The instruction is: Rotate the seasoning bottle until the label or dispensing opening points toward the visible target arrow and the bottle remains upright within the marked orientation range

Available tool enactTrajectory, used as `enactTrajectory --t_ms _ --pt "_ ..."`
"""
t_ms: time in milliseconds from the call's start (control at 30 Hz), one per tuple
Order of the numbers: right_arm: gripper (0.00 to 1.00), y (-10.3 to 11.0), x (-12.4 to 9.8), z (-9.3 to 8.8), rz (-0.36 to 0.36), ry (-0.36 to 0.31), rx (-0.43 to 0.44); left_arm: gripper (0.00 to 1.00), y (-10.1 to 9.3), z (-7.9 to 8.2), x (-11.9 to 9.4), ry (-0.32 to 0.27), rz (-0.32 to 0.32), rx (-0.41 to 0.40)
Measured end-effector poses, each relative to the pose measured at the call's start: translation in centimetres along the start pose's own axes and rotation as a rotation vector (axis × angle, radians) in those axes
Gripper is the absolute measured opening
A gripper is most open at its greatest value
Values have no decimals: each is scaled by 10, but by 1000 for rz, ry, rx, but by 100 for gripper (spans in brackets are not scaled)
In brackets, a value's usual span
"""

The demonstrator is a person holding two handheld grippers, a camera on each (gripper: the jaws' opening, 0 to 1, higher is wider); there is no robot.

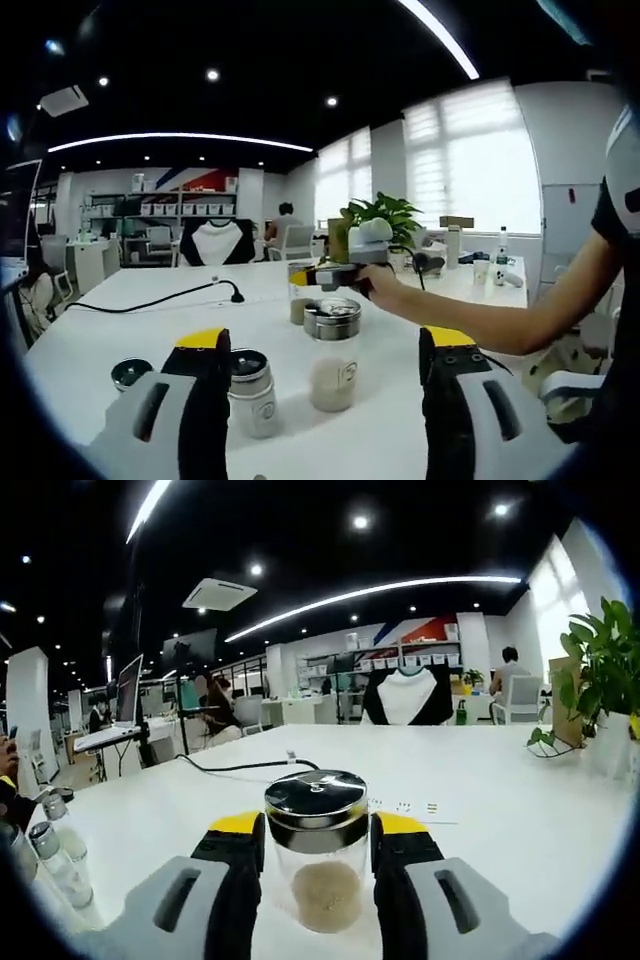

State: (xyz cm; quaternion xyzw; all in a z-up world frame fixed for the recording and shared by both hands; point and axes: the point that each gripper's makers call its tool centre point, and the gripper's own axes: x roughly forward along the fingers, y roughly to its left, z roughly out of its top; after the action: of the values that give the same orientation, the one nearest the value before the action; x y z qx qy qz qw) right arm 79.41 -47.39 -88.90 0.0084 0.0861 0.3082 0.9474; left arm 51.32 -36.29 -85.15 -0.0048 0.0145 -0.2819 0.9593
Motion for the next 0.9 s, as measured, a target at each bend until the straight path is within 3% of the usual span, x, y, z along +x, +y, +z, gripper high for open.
enactTrajectory --t_ms 233,767,900 --pt "37 -1 0 1 -28 -10 -34 81 0 -5 -2 15 -1 -13" --pt "36 -2 1 5 -59 -103 -67 81 8 -8 -10 27 29 -36" --pt "36 -6 -3 5 -97 -141 -76 81 8 -9 -12 30 31 -38"
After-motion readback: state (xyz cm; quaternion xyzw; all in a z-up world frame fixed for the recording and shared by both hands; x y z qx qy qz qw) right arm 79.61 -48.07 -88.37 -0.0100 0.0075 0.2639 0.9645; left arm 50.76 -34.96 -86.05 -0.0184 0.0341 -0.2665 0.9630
